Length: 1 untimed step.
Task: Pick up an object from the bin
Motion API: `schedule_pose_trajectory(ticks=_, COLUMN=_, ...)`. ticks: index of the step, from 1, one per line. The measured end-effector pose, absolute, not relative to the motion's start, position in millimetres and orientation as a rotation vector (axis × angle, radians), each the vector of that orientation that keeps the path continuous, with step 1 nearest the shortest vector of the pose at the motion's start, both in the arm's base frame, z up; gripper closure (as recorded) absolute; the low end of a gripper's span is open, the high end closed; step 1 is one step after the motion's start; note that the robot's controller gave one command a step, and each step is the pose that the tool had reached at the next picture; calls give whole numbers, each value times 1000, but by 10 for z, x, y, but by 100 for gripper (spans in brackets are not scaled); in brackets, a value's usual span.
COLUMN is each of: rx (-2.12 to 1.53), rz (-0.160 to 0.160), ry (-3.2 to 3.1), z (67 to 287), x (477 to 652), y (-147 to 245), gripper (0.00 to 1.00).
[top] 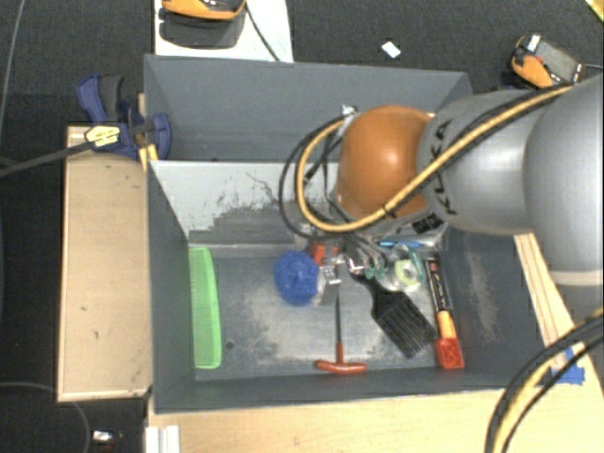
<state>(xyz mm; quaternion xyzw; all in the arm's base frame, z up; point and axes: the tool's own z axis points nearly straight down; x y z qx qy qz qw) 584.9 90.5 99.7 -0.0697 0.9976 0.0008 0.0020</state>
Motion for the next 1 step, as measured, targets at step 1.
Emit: schedule_pose_trajectory(ticks=1, rx=-99, rz=10, ry=3124, z=810, x=5877, y=874, gripper=0)
